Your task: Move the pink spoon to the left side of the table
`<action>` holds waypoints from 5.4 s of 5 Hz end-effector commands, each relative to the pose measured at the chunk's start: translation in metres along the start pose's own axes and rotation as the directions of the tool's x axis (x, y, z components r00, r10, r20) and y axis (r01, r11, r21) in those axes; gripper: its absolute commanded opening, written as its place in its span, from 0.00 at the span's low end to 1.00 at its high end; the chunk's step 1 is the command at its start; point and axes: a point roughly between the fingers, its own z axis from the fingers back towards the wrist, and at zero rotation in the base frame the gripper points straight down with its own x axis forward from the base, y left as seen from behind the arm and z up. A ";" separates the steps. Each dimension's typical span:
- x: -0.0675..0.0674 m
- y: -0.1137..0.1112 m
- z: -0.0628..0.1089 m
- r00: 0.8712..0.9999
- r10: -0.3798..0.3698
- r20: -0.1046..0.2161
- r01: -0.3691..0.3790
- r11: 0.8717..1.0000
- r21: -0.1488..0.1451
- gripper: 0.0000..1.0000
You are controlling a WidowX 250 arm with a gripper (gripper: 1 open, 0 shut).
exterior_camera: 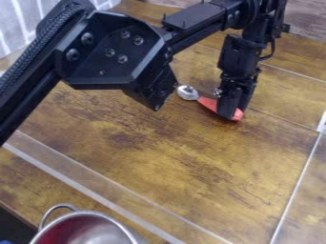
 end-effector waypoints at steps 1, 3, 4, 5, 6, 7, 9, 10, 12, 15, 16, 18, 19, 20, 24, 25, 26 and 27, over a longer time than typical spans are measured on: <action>0.014 0.005 0.035 0.998 0.068 -0.006 -0.068 0.995 -0.075 0.00; 0.020 0.004 0.042 0.999 -0.029 0.033 0.031 0.997 -0.072 0.00; 0.024 0.009 0.048 0.998 -0.038 0.040 0.041 0.997 -0.070 0.00; 0.026 0.015 0.057 0.998 -0.047 0.043 0.050 0.996 -0.069 0.00; 0.022 0.023 0.073 0.998 -0.042 0.042 0.045 0.997 -0.067 0.00; 0.018 0.030 0.090 0.999 -0.038 0.038 0.040 0.997 -0.065 0.00; 0.021 0.044 0.077 0.998 -0.045 0.033 0.048 0.996 -0.075 0.00; 0.036 0.054 0.086 0.996 -0.081 0.027 0.083 0.993 -0.083 0.00; 0.056 0.073 0.108 0.995 -0.100 0.026 0.102 0.989 -0.108 0.00; 0.079 0.097 0.141 0.993 -0.114 0.033 0.117 0.982 -0.145 0.00; 0.075 0.093 0.137 0.997 -0.071 0.035 0.075 0.988 -0.134 0.00; 0.089 0.088 0.125 0.997 0.083 0.002 -0.082 0.990 -0.114 0.00; 0.103 0.080 0.115 0.995 0.099 -0.003 -0.098 0.990 -0.100 0.00; 0.101 0.084 0.105 0.997 0.083 0.000 -0.082 0.993 -0.081 0.00; 0.110 0.103 0.110 0.990 0.140 -0.025 -0.142 0.985 -0.093 0.00; 0.115 0.102 0.097 0.994 0.106 -0.021 -0.107 0.991 -0.083 0.00; 0.114 0.098 0.089 0.995 0.099 -0.025 -0.101 0.993 -0.068 0.00; 0.113 0.096 0.087 0.995 0.091 -0.028 -0.092 0.994 -0.066 0.00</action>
